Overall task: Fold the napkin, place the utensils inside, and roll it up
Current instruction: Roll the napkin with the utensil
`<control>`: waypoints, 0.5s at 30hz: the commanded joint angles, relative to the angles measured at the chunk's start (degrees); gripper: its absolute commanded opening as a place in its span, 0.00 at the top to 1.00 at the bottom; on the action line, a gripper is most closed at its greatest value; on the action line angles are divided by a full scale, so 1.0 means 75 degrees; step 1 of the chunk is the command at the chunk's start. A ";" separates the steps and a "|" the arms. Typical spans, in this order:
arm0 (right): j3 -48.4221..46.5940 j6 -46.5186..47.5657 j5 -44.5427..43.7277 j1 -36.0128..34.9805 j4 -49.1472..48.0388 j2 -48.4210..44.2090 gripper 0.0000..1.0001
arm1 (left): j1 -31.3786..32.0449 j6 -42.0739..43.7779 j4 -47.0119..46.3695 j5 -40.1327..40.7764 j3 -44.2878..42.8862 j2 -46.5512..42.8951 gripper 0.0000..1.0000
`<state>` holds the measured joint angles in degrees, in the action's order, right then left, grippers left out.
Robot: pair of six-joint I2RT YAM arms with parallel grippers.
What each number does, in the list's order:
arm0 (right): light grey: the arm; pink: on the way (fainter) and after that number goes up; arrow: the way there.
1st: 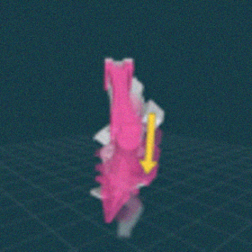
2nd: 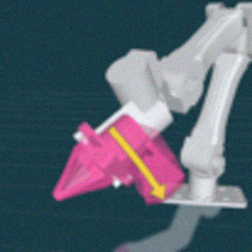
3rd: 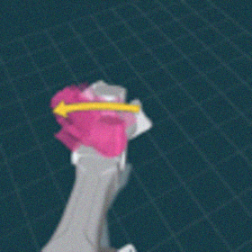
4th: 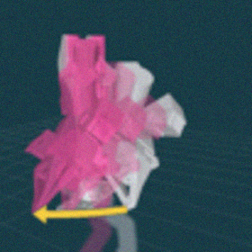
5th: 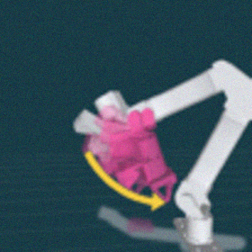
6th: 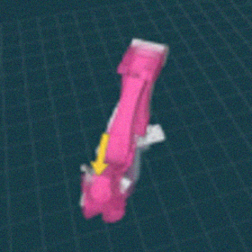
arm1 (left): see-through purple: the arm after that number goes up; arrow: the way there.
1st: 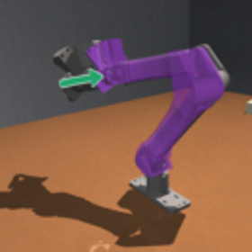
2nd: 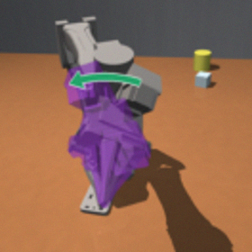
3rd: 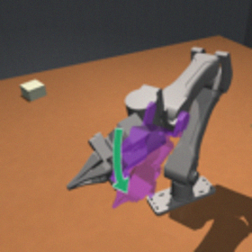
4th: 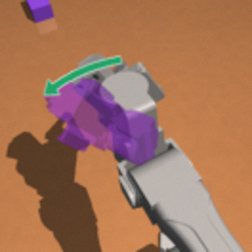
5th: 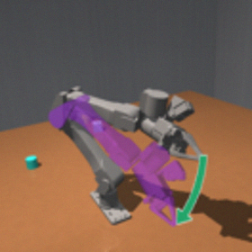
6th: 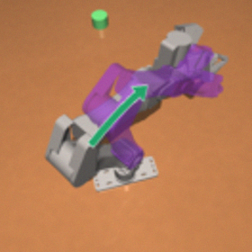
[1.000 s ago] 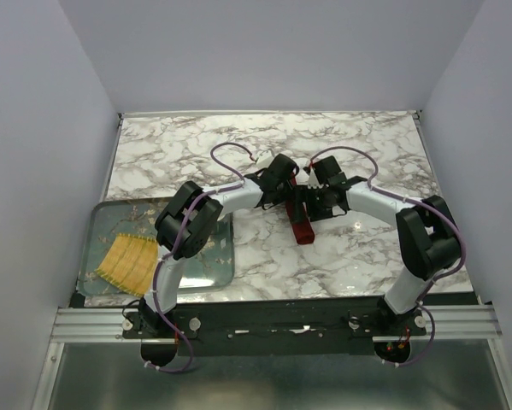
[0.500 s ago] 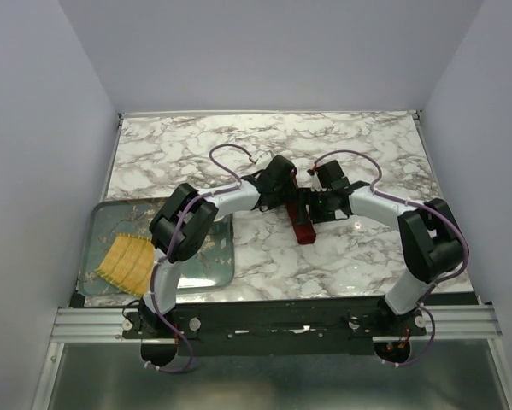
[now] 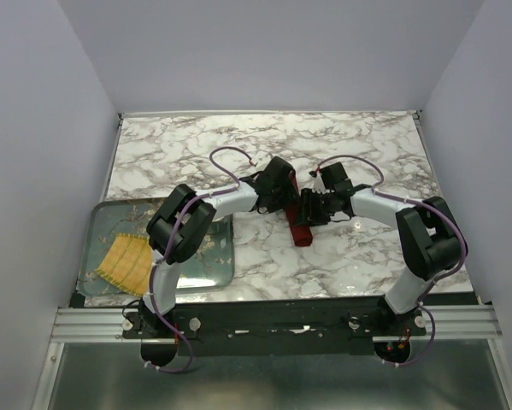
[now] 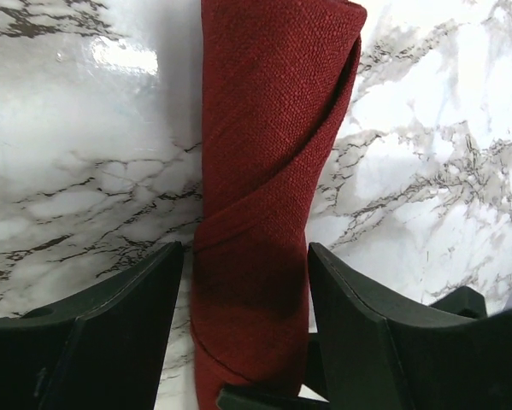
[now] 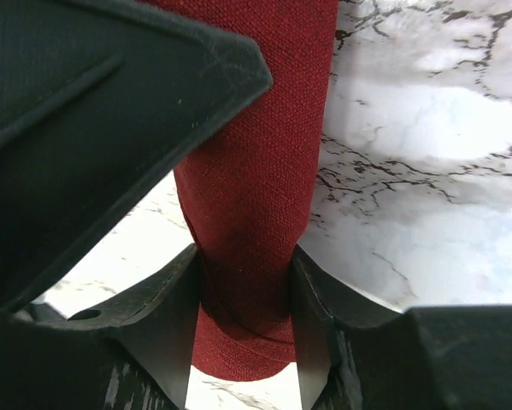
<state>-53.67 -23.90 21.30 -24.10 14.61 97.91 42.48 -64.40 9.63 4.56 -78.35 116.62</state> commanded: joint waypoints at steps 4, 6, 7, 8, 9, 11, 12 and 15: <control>0.0628 -0.1206 0.1891 0.0388 -0.1733 0.0456 0.50 | 0.0102 -0.0050 0.0216 -0.0092 -0.0031 0.0189 0.31; 0.0861 -0.1687 0.2244 0.0494 -0.2284 0.0562 0.50 | 0.0102 0.0009 0.0240 -0.0034 -0.0030 0.0189 0.31; 0.0921 -0.1839 0.2513 0.0517 -0.2706 0.0598 0.50 | 0.0102 0.0044 0.0251 -0.0045 -0.0054 0.0212 0.31; 0.0968 -0.2096 0.2597 0.0529 -0.2872 0.0702 0.50 | 0.0113 0.0055 0.0286 -0.0045 -0.0065 0.0236 0.31; 0.1038 -0.2226 0.2702 0.0553 -0.3083 0.0750 0.50 | 0.0137 0.0102 0.0333 -0.0045 -0.0112 0.0248 0.31; 0.1237 -0.2681 0.3018 0.0576 -0.3727 0.0948 0.50 | 0.0172 0.0161 0.0380 0.0001 -0.0194 0.0306 0.31; 0.1308 -0.2835 0.3112 0.0588 -0.3973 0.1031 0.50 | 0.0207 0.0289 0.0485 0.0048 -0.0322 0.0330 0.34; 0.1507 -0.3129 0.3301 0.0623 -0.4607 0.1183 0.48 | 0.0266 0.0524 0.0824 0.0294 -0.0615 0.0458 0.36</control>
<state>-45.01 -41.54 41.52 -19.51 -10.20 103.66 42.89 -63.61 10.87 4.34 -79.68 117.34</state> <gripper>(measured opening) 0.503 0.661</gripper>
